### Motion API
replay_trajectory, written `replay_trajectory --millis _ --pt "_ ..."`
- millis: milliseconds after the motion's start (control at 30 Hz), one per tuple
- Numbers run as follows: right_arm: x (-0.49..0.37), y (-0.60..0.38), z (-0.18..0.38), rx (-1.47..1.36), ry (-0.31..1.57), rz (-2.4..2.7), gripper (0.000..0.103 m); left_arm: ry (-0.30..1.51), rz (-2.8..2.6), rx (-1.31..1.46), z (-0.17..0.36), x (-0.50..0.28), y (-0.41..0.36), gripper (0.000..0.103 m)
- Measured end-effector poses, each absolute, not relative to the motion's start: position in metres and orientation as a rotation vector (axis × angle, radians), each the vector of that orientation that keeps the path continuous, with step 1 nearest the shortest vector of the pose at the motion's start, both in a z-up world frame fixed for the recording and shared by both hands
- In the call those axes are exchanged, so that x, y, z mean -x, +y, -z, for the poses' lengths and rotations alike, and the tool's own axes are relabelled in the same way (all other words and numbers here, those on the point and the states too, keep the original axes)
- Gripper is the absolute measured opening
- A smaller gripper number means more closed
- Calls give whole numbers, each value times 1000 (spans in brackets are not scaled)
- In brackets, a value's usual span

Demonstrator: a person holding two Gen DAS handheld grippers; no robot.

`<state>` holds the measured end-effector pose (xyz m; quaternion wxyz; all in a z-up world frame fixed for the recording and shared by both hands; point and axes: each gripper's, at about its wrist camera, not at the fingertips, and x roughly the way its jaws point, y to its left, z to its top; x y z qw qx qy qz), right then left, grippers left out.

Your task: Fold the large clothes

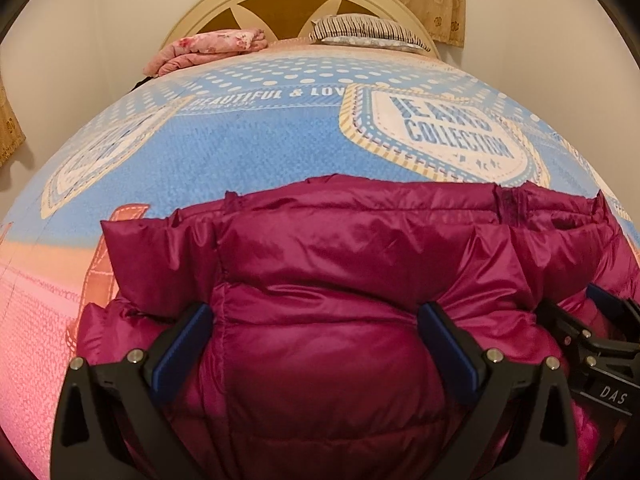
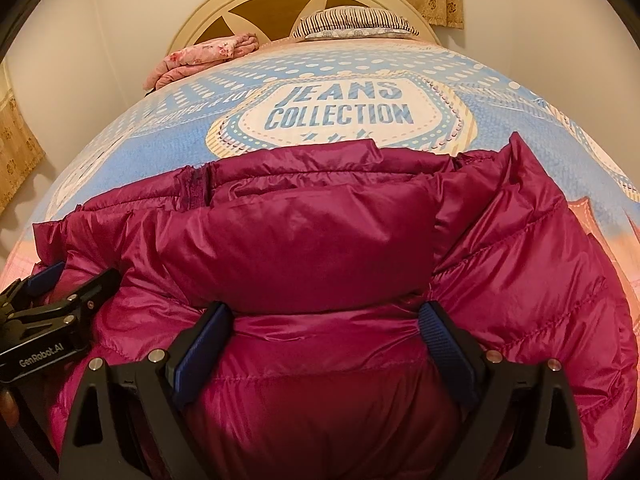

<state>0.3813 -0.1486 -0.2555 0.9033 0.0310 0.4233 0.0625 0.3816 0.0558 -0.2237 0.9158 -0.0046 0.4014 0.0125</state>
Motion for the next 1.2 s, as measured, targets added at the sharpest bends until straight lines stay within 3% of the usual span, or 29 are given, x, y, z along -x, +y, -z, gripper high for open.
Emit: replay_trajectory --millis 733,1000,1200 --pt "-383 -142 255 -17 887 -105 97 835 -26 8 227 -384 57 103" --pt "-330 -138 216 -39 784 -146 97 837 -22 18 228 -384 56 103" --pt "-320 -124 241 27 777 -162 97 825 18 122 217 -368 75 103"
